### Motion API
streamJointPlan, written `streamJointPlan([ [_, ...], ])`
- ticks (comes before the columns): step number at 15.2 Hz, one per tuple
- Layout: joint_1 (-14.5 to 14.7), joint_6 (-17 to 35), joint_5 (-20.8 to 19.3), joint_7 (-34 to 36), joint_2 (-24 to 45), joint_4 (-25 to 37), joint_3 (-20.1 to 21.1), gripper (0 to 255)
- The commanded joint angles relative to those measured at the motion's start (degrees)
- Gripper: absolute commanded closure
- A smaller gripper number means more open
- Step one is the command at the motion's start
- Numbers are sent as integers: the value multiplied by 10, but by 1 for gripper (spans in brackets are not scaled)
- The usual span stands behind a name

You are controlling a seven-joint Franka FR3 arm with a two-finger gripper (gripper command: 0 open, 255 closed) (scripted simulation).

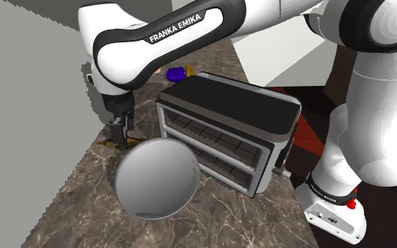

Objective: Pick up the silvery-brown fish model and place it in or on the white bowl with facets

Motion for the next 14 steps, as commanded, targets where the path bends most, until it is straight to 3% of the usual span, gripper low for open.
streamJointPlan([
  [1, 1, 14, -1, 1, 5, -9, 1, 0],
  [11, 2, 24, -1, 1, 9, -15, 1, 0],
  [12, 2, 24, -1, 1, 9, -15, 1, 255],
  [14, 2, 24, -1, 1, 9, -15, 1, 255],
])
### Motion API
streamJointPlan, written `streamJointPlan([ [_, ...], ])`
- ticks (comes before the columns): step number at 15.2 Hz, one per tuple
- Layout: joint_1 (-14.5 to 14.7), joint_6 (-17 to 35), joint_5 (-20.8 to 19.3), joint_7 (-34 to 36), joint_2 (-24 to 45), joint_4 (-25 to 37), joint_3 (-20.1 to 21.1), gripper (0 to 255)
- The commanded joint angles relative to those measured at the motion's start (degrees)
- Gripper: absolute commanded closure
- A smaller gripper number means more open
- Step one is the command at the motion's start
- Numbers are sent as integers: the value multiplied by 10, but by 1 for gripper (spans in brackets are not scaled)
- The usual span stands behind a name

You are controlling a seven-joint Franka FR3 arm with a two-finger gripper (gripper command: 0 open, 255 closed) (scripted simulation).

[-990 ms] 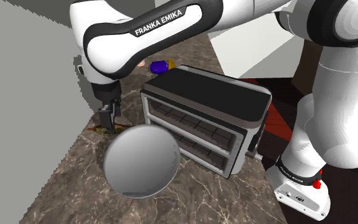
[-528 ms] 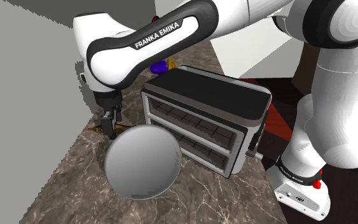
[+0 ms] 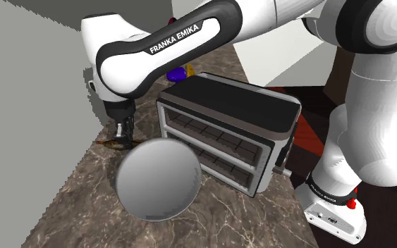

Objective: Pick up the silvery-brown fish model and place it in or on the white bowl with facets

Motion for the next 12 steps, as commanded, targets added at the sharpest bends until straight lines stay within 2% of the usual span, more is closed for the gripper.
streamJointPlan([
  [1, 0, 0, 0, 0, 0, -1, 0, 255],
  [7, 0, 0, 0, 0, 1, 0, 0, 255],
  [12, 0, -36, 0, 2, -8, 27, 0, 255],
])
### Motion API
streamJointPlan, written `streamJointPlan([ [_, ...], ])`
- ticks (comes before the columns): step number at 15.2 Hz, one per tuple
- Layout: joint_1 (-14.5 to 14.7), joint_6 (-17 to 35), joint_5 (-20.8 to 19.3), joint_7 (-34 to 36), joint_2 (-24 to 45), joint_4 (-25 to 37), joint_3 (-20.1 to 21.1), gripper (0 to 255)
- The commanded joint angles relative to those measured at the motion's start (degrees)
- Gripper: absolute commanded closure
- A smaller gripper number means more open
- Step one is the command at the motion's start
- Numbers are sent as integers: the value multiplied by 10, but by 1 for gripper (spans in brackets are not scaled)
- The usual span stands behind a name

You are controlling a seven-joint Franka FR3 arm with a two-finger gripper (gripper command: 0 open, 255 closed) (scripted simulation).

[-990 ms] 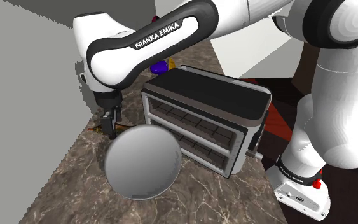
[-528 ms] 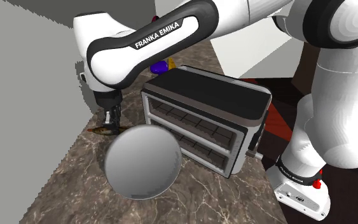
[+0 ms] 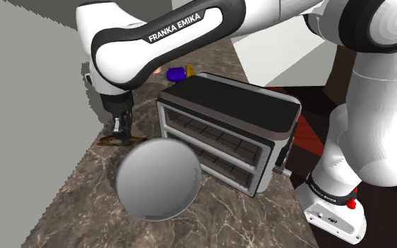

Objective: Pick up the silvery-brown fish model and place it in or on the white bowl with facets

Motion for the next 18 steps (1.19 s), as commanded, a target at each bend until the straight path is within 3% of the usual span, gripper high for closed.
streamJointPlan([
  [1, 0, -15, 0, 1, -3, 12, 0, 255],
  [18, 1, -145, -2, 10, -5, 140, 1, 255],
])
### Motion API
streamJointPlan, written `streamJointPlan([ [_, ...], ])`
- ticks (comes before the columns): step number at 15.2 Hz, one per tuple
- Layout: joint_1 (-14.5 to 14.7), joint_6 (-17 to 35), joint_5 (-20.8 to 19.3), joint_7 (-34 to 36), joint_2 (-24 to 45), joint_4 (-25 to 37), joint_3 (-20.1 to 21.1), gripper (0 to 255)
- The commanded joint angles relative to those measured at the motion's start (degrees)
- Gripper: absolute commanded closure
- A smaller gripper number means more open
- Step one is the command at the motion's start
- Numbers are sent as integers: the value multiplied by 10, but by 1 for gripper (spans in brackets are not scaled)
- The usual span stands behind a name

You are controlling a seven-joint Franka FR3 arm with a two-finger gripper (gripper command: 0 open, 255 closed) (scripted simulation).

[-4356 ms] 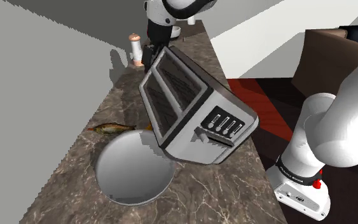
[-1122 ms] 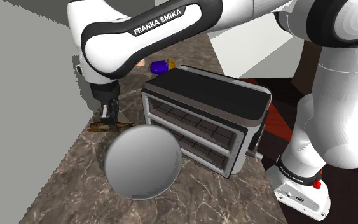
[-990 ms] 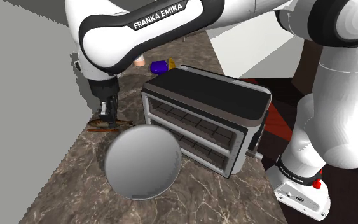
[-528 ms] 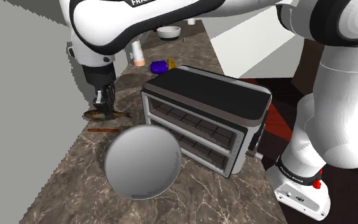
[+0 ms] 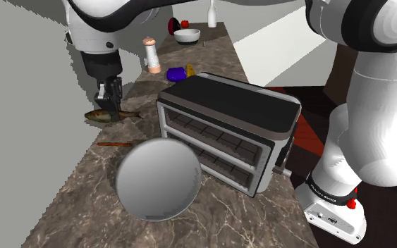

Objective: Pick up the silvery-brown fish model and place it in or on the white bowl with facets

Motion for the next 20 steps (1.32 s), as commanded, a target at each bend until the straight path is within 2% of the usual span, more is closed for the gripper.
streamJointPlan([
  [1, -1, -15, 0, 0, 1, 16, 0, 255],
  [10, 2, -86, -3, 6, 18, 104, 0, 255],
  [15, 23, -51, 5, 45, -75, -20, 17, 255],
  [20, 46, -30, 16, 88, -150, -111, 39, 255],
])
